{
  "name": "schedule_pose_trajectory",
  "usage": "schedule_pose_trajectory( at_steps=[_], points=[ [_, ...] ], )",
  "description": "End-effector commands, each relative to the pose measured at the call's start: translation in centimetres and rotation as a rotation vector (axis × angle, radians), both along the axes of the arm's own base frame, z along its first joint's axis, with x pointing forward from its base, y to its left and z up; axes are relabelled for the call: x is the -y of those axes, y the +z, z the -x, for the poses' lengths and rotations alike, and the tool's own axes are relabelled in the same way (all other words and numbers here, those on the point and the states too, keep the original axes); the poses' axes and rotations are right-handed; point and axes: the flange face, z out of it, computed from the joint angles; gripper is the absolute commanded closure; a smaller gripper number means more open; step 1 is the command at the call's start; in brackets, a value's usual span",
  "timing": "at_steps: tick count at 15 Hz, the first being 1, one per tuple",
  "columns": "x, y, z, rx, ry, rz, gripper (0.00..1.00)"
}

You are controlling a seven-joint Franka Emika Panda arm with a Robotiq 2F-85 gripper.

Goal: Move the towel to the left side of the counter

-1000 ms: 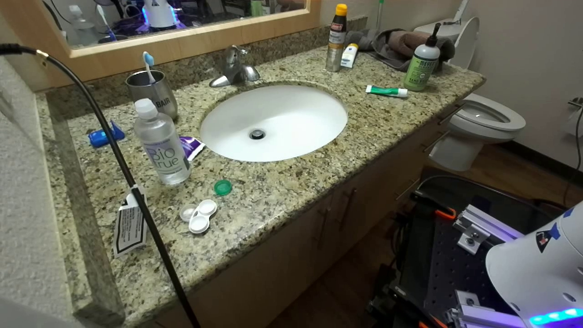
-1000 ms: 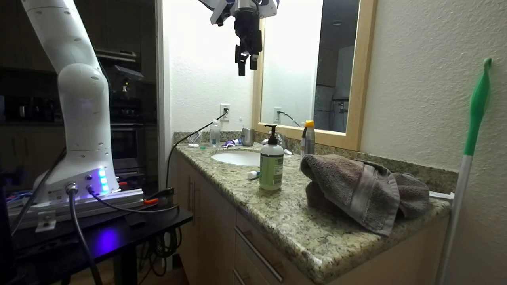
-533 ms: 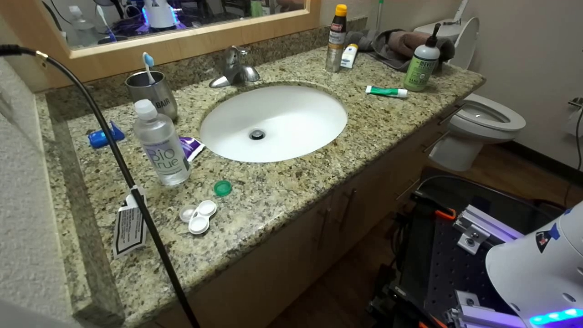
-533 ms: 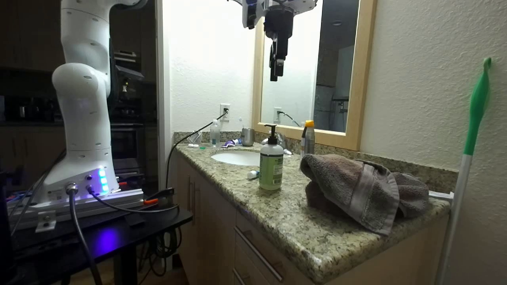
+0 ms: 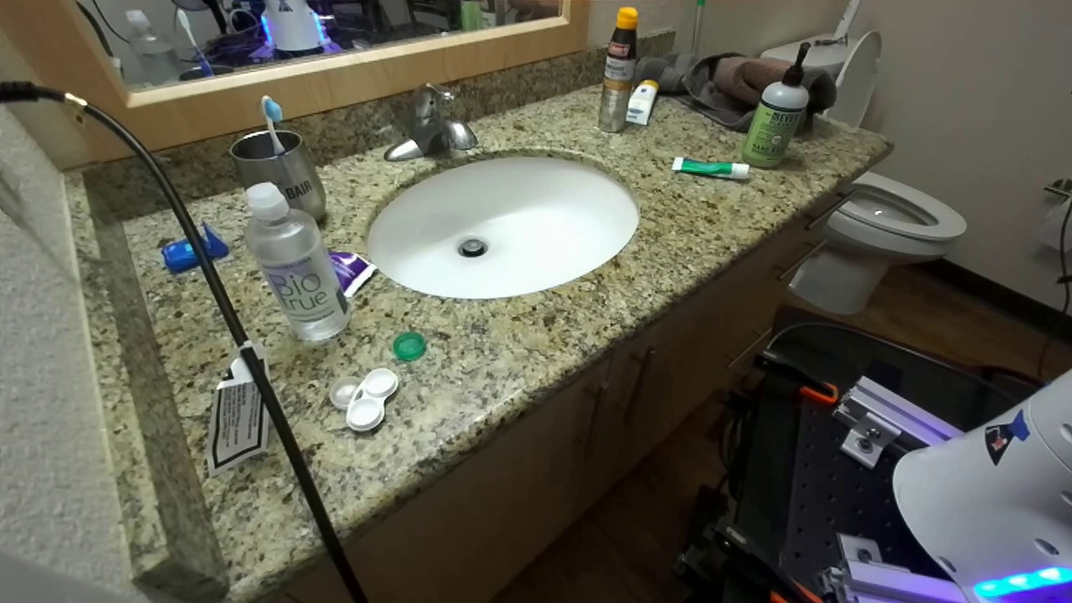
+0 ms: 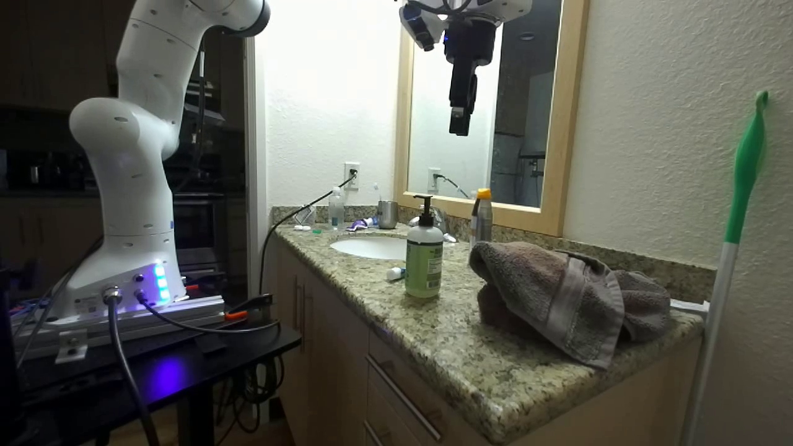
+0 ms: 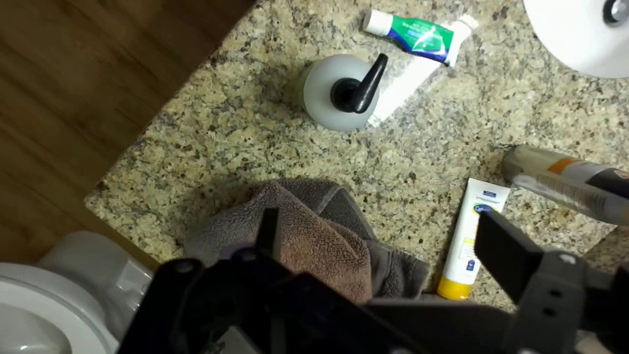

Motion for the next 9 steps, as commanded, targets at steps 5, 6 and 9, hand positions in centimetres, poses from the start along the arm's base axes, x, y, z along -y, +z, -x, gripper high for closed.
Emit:
schedule_pose_trajectory(
  at_steps=[5, 6, 9],
  points=[
    [4.8, -5.7, 1.9, -0.052, -0.289, -0.055, 0.00],
    [5.8, -7.3, 2.6, -0.069, -0.346, -0.070, 0.00],
    [7.7, -11.3, 3.9, -0.113, -0.497, -0.087, 0.00]
  ],
)
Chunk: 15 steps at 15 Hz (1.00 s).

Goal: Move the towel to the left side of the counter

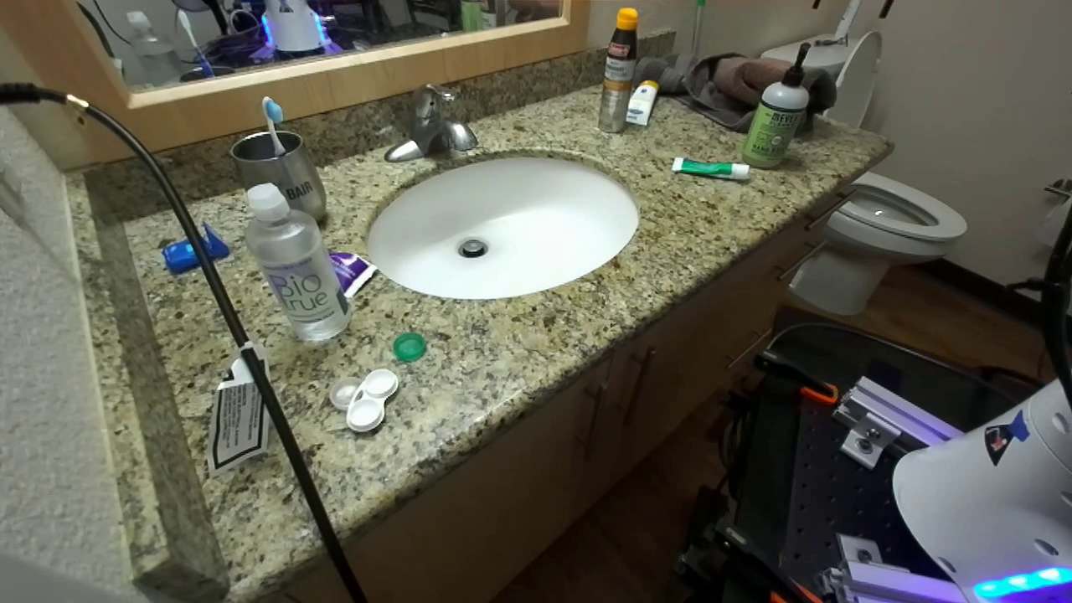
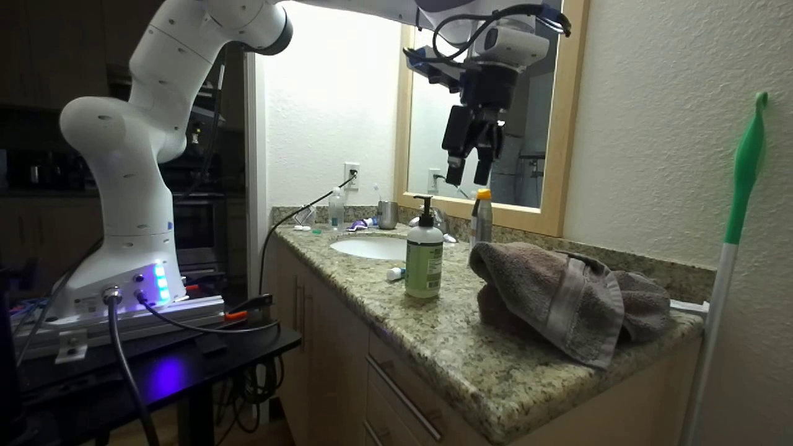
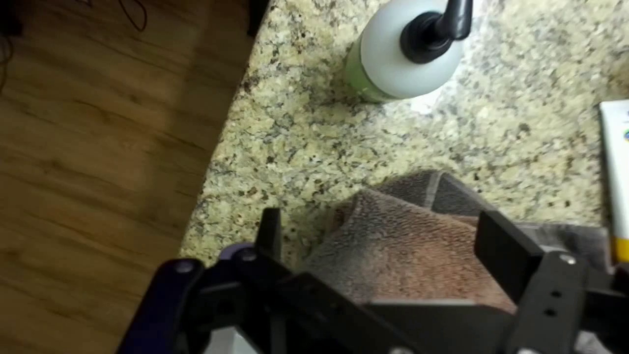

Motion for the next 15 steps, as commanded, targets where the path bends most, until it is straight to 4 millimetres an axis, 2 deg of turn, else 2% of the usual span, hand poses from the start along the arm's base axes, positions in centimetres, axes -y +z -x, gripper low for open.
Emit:
schedule_pose_trajectory(
  at_steps=[1, 3, 4, 6, 8, 12, 15],
  points=[
    [2.7, -4.2, 0.3, -0.014, -0.157, -0.004, 0.00],
    [2.6, -5.7, -0.3, -0.013, -0.168, -0.041, 0.00],
    [2.1, -5.3, 0.4, -0.038, -0.144, -0.022, 0.00],
    [2.2, -6.3, -0.3, -0.039, -0.152, -0.034, 0.00],
    [2.3, -6.1, -0.5, -0.036, -0.154, -0.031, 0.00],
    [3.3, -9.1, -0.8, -0.043, -0.265, -0.028, 0.00],
    [4.5, -10.9, -0.9, -0.053, -0.355, 0.049, 0.00]
  ],
)
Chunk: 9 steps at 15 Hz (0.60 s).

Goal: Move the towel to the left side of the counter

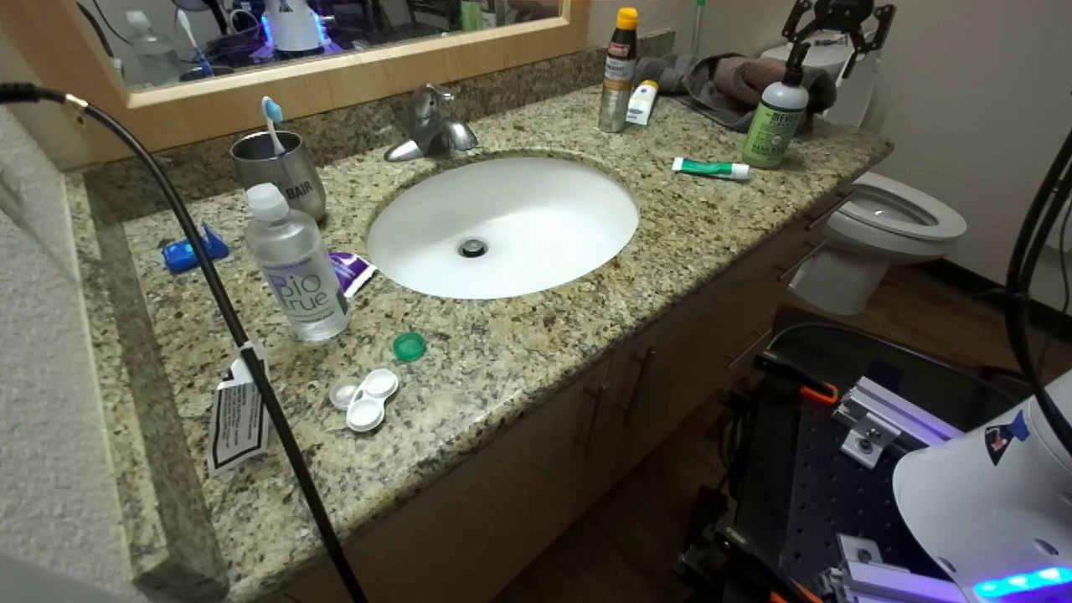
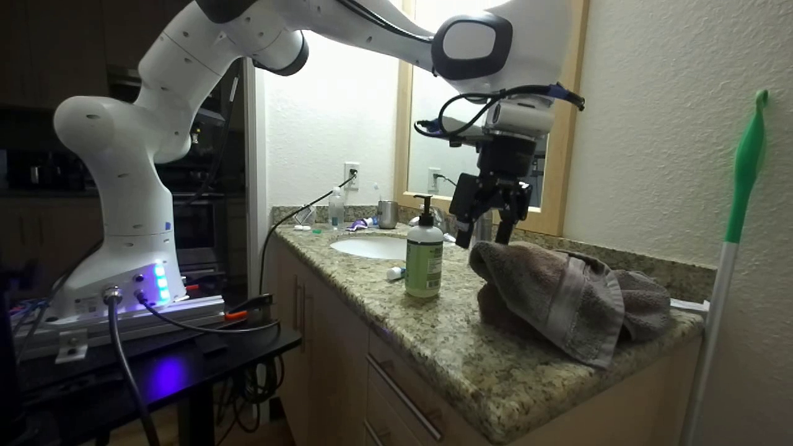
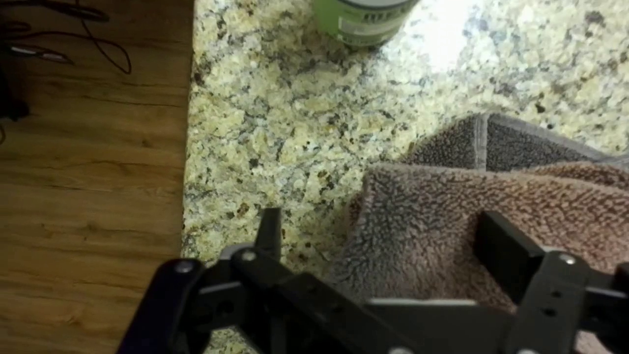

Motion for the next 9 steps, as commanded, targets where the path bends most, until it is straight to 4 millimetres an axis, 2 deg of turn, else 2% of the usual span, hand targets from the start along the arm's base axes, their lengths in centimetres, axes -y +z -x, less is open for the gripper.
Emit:
schedule_pose_trajectory(
  at_steps=[1, 2, 5, 6, 7, 9],
  points=[
    [1.7, -2.0, 0.0, -0.002, -0.106, 0.092, 0.00],
    [0.9, -1.3, -0.2, -0.011, -0.056, 0.046, 0.00],
    [0.9, -1.8, -0.3, -0.016, -0.060, 0.052, 0.00],
    [1.1, -1.9, -0.4, -0.012, -0.053, 0.041, 0.25],
    [1.1, -2.2, -0.4, -0.010, -0.057, 0.030, 0.28],
    [1.1, -2.6, -0.5, -0.006, -0.059, 0.010, 0.42]
  ],
)
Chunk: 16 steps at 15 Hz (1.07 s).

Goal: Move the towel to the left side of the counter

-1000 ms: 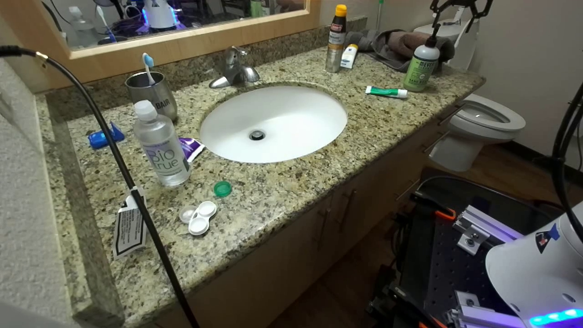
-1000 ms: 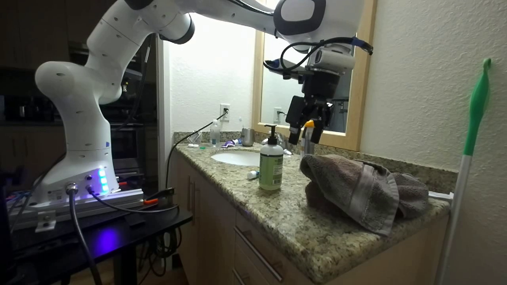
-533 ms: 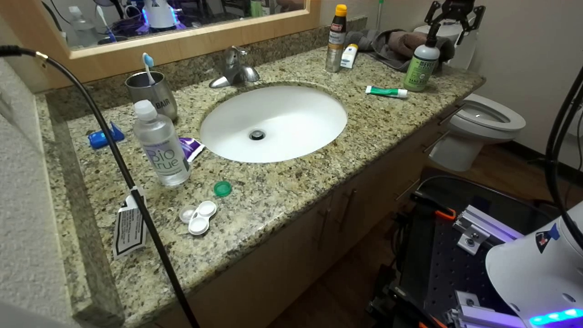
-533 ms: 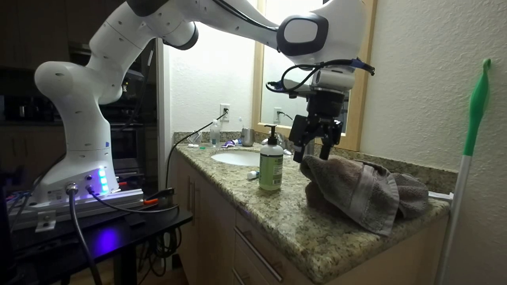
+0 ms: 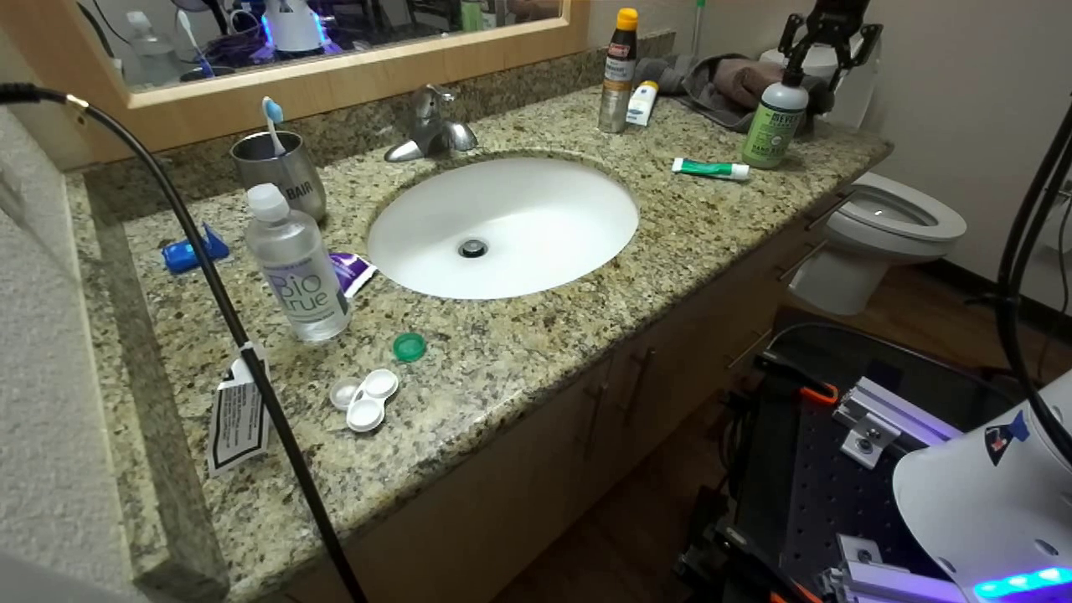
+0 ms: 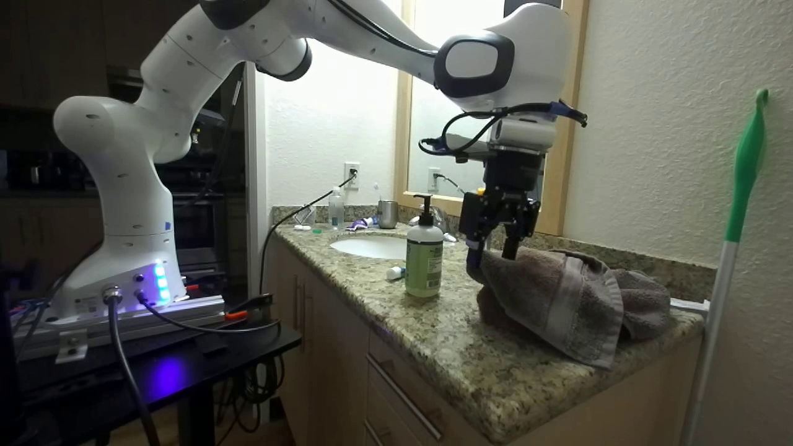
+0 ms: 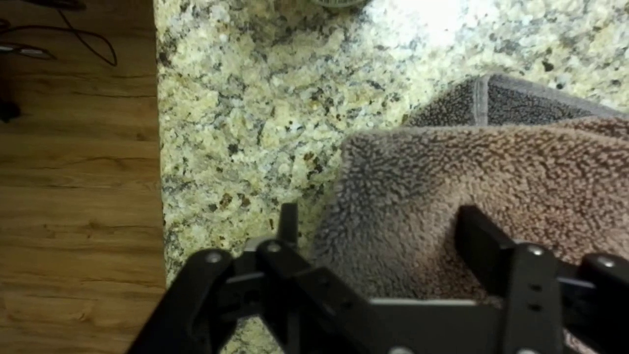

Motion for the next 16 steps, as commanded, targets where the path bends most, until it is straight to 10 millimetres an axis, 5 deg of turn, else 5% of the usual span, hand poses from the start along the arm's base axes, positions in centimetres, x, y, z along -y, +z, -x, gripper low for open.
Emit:
schedule_pose_trajectory(
  at_steps=[1, 8, 10, 16],
  points=[
    [0.4, -0.8, 0.0, 0.008, -0.006, -0.037, 0.47],
    [0.8, -1.8, 0.5, 0.060, -0.039, -0.118, 0.97],
    [0.5, -0.6, 0.9, 0.128, -0.016, -0.213, 1.00],
    [1.2, 9.7, 3.9, 0.202, 0.062, -0.193, 0.99]
  ],
)
